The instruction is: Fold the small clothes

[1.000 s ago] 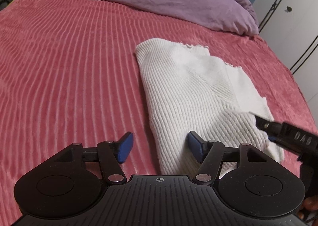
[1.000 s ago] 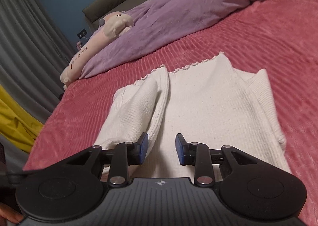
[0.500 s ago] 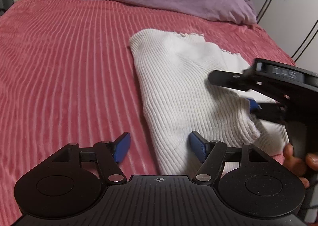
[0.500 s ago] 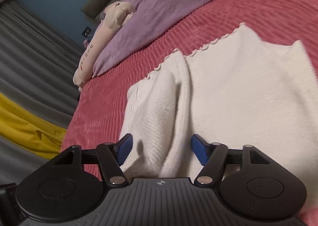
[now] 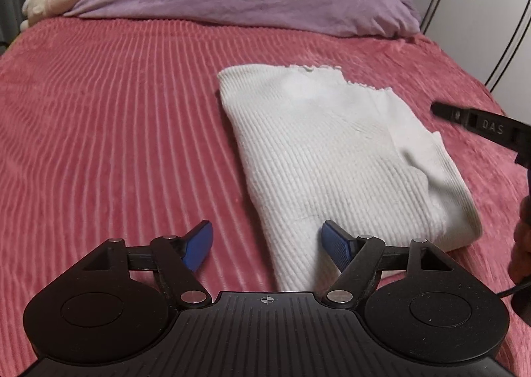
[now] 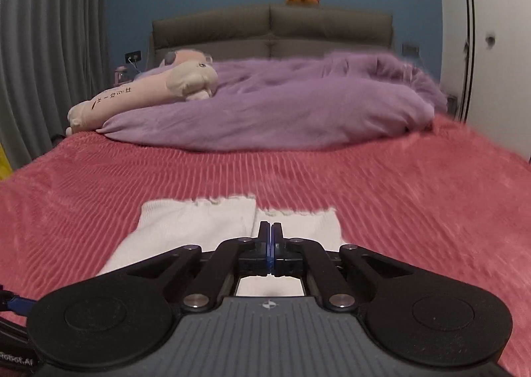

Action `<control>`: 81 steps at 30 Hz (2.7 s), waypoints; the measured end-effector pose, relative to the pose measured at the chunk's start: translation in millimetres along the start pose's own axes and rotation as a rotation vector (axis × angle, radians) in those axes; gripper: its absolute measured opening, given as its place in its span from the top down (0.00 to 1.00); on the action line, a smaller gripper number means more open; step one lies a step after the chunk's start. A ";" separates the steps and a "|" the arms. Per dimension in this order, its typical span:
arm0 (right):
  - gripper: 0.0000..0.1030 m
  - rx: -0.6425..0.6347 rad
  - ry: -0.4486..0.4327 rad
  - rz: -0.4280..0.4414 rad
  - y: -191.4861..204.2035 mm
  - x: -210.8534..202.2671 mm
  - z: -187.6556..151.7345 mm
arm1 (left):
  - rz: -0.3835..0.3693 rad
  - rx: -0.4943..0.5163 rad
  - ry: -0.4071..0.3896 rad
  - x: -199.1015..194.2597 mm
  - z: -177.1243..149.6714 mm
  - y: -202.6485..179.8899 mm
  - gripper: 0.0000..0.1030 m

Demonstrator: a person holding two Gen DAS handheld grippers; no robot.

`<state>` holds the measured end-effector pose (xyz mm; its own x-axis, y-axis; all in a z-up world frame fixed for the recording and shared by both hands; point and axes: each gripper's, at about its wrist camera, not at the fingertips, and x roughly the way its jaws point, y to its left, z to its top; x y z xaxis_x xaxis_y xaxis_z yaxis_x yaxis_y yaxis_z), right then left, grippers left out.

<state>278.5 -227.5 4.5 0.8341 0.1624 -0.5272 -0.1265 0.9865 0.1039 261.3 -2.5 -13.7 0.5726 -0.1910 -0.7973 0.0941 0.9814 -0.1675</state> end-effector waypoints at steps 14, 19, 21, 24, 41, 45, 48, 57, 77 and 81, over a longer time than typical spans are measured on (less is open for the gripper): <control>0.67 0.271 0.219 0.203 -33.3 14.2 -31.0 | 0.007 -0.137 -0.012 -1.9 8.6 33.1 0.23; 0.52 0.337 0.234 0.274 -32.3 24.4 -30.5 | 0.009 -0.141 -0.028 -1.5 10.8 36.0 0.23; 0.48 0.366 0.234 0.293 -33.3 26.7 -28.5 | 0.022 -0.166 -0.048 -2.5 12.1 40.6 0.23; 0.46 0.393 0.270 0.321 -31.9 37.9 -27.4 | 0.027 -0.206 -0.032 1.6 13.2 48.6 0.23; 0.82 0.393 0.293 0.349 -12.6 67.3 -23.3 | 0.076 -0.203 -0.008 5.5 10.0 48.6 0.23; 0.86 0.173 0.145 0.242 9.9 32.6 -8.2 | 0.083 -0.196 -0.013 2.7 10.8 47.6 0.23; 0.86 0.066 0.022 0.115 11.3 5.3 -0.6 | 0.081 -0.191 -0.017 0.9 10.2 45.8 0.23; 0.70 0.186 0.127 -0.026 -58.7 10.3 -23.7 | -0.020 -0.120 0.010 1.3 -3.6 16.8 0.22; 0.95 0.310 0.017 0.030 -64.5 -41.6 -52.6 | -0.026 -0.076 0.015 3.0 -9.2 -17.3 0.21; 0.95 0.224 0.165 -0.007 -63.8 -12.2 -74.1 | -0.030 -0.099 0.019 1.4 -8.3 -12.7 0.21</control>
<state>236.6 -290.9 -58.2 0.7334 0.1746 -0.6570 0.0166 0.9616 0.2741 254.2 -15.4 -17.5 0.5554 -0.2215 -0.8016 0.0292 0.9685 -0.2475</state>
